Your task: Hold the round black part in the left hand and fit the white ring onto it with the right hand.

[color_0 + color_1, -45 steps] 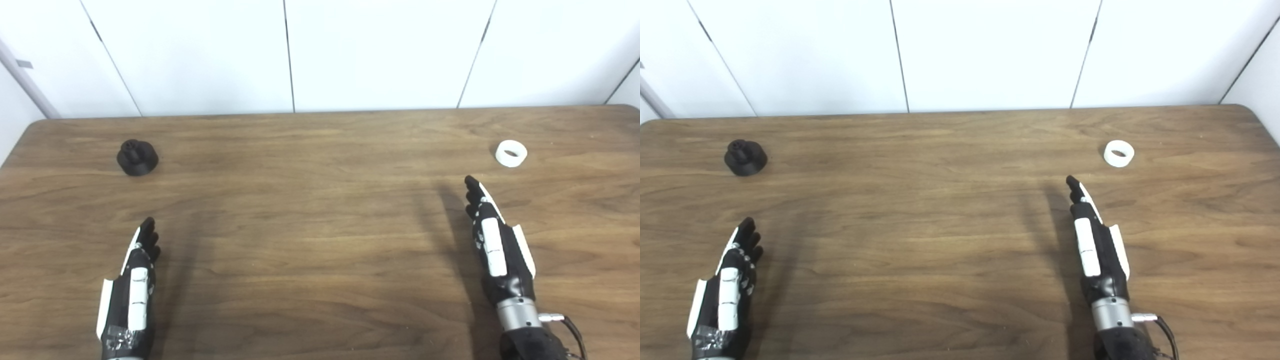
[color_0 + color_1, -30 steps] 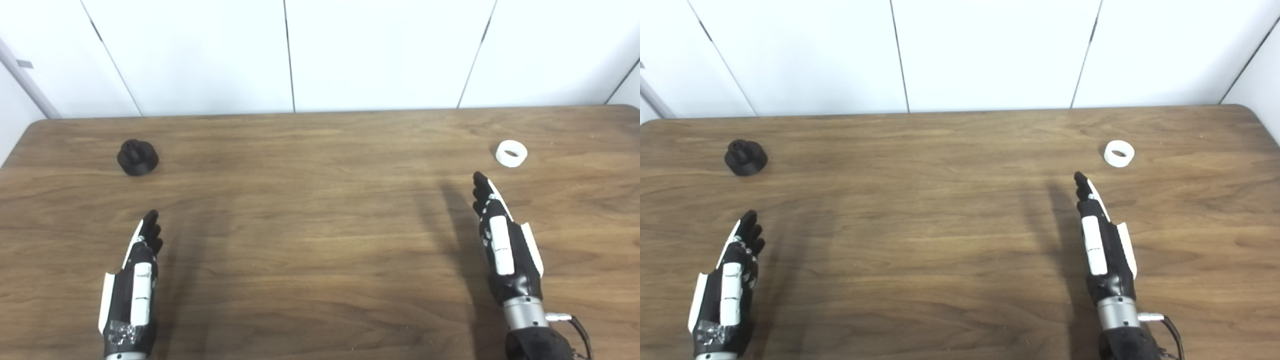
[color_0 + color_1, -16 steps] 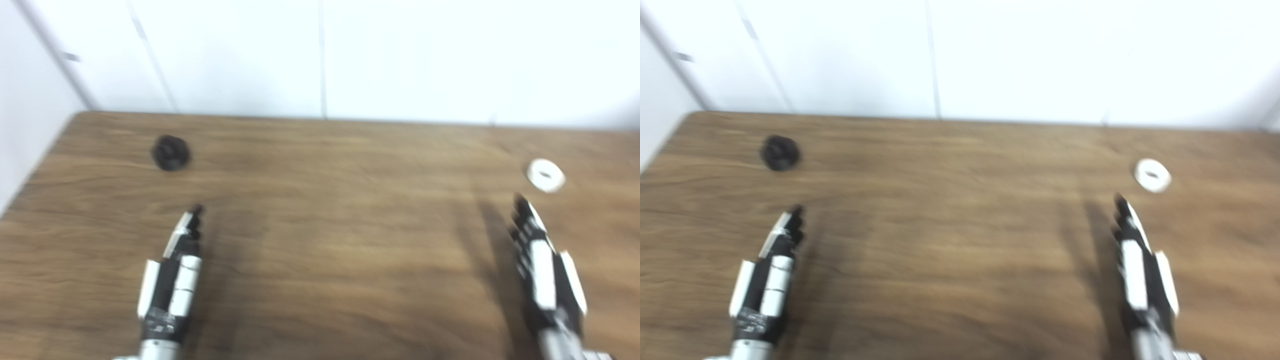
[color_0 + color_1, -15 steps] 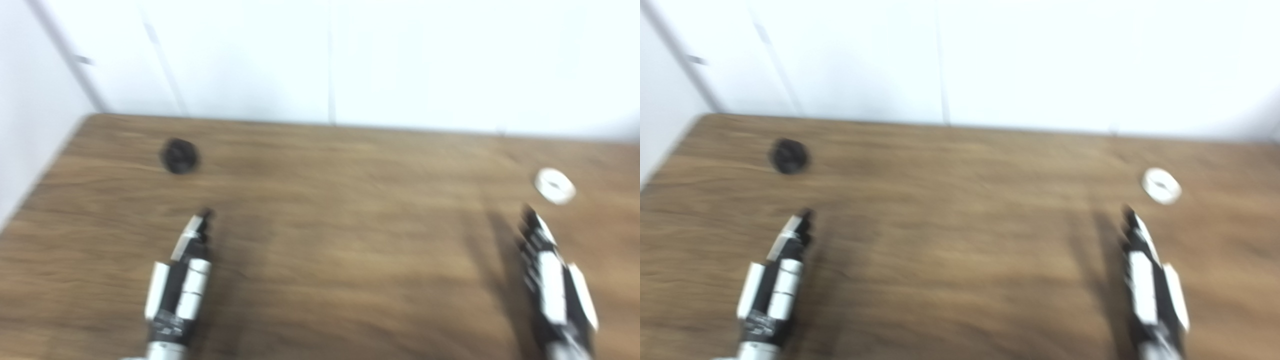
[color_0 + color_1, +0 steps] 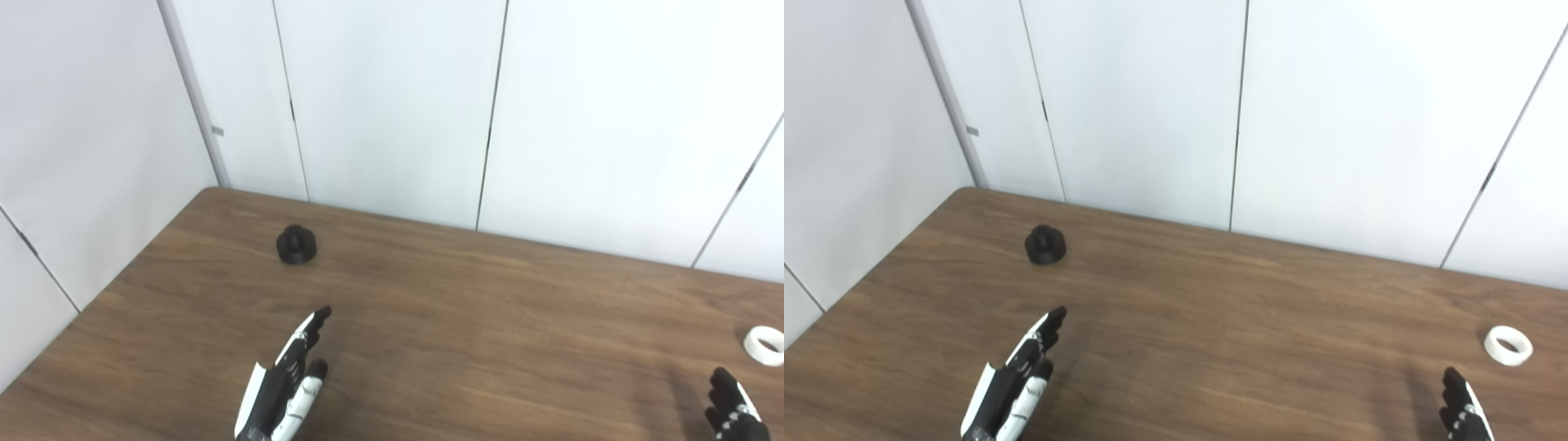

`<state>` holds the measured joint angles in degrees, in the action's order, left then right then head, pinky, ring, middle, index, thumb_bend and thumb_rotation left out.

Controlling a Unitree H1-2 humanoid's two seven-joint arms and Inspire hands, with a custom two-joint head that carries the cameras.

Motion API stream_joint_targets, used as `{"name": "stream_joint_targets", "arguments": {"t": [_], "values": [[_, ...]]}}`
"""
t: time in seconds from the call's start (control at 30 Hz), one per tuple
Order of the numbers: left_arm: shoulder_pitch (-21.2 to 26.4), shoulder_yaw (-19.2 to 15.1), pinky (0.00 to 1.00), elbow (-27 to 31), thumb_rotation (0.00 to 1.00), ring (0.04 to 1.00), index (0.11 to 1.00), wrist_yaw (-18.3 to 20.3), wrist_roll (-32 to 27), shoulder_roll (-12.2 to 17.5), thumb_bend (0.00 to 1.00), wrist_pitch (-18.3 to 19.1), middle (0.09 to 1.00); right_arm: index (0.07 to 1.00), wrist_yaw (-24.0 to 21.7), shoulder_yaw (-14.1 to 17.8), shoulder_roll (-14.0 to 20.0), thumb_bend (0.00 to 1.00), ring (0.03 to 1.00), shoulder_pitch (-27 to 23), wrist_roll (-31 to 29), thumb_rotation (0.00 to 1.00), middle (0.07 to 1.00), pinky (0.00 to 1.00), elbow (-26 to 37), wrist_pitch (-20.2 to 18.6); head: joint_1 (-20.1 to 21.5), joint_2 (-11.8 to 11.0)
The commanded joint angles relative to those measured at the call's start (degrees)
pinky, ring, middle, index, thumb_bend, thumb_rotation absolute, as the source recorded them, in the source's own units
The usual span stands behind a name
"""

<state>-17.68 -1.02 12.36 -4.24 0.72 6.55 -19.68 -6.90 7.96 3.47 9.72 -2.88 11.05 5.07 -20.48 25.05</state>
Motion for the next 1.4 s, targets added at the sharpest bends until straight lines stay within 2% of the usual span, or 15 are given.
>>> {"name": "stream_joint_targets", "arguments": {"t": [0.0,0.23,0.43,0.47,0.57,0.7,0.8,0.93,1.03,1.1,1.23,1.3,1.37], "values": [[0.47,0.88,1.00,-3.04,0.79,0.996,0.935,-0.29,0.55,-3.30,0.57,-0.63,0.969,0.907,0.18,-0.06,1.75,0.47,0.953,2.71,0.46,0.99,0.934,0.94,-1.06,2.42,-0.10,-0.02],[0.46,0.98,1.00,-2.55,0.73,1.000,0.944,-0.37,0.76,-3.31,0.57,0.39,0.983,0.896,0.06,-0.01,1.72,0.50,0.945,2.57,0.53,0.99,0.925,0.94,-1.09,1.94,0.35,0.33],[1.09,-0.38,0.97,-0.99,0.58,0.977,0.923,-3.00,5.30,-3.68,0.61,2.49,0.956,0.881,0.36,0.02,1.76,0.52,0.922,2.42,1.26,0.98,0.905,0.90,-0.80,1.30,0.64,0.79],[1.36,-0.70,0.96,0.10,0.54,0.970,0.920,-3.57,6.28,-3.66,0.61,4.06,0.948,0.879,0.34,0.05,1.70,0.53,0.923,2.39,1.08,0.97,0.905,0.91,-0.78,1.11,0.75,0.81],[2.72,-1.73,0.99,4.00,0.42,0.965,0.913,-4.80,8.11,-3.25,0.71,9.86,0.934,0.874,0.45,-0.07,1.69,0.55,0.925,2.38,1.51,0.97,0.905,0.92,-0.62,0.87,0.97,0.96],[6.04,-3.41,1.00,6.24,0.31,0.970,0.905,-5.66,9.97,-1.14,0.84,14.67,0.929,0.861,0.87,-0.24,1.49,0.59,0.906,2.24,2.50,0.97,0.893,0.87,-0.50,0.63,1.19,1.10],[9.14,-5.03,0.99,8.35,0.30,0.968,0.913,-5.40,13.70,1.36,0.90,20.17,0.937,0.865,0.87,-0.22,1.33,0.60,0.909,2.17,2.55,0.96,0.901,0.85,-0.57,0.59,1.01,1.39],[13.25,-7.69,0.98,10.71,0.32,0.979,0.919,-2.85,16.56,4.84,0.94,28.61,0.959,0.868,0.97,-0.63,0.99,0.64,0.917,2.18,3.10,0.96,0.907,0.81,-0.42,0.23,1.68,1.53],[15.59,-8.75,0.99,10.84,0.32,0.986,0.912,-1.64,17.96,6.95,0.96,32.07,0.968,0.857,1.12,-1.17,0.77,0.65,0.909,1.97,3.76,0.96,0.902,0.77,-0.89,1.20,2.34,1.44],[17.55,-9.30,0.99,10.05,0.34,0.987,0.901,-0.92,19.60,8.73,0.96,34.68,0.960,0.863,1.08,-1.62,0.89,0.65,0.913,1.81,4.40,0.96,0.905,0.79,-1.41,2.07,2.59,1.40],[20.38,-9.56,1.00,6.93,0.36,0.998,0.893,-0.61,22.12,11.40,0.95,37.30,0.949,0.889,0.76,-2.02,0.91,0.62,0.929,1.65,4.57,0.98,0.917,0.85,-1.70,2.50,3.03,1.38],[21.76,-9.77,1.00,4.64,0.35,1.000,0.890,-0.44,22.16,12.69,0.94,37.43,0.949,0.952,-0.13,-2.10,1.17,0.59,0.982,1.66,3.00,0.99,0.978,0.97,-1.58,1.95,3.22,1.47],[23.00,-9.98,1.00,2.44,0.35,1.000,0.888,-0.31,22.13,13.81,0.93,37.37,0.956,0.978,-0.55,-2.08,1.25,0.56,0.996,1.68,1.73,0.98,0.995,0.99,-1.58,1.66,3.35,1.48]]}}
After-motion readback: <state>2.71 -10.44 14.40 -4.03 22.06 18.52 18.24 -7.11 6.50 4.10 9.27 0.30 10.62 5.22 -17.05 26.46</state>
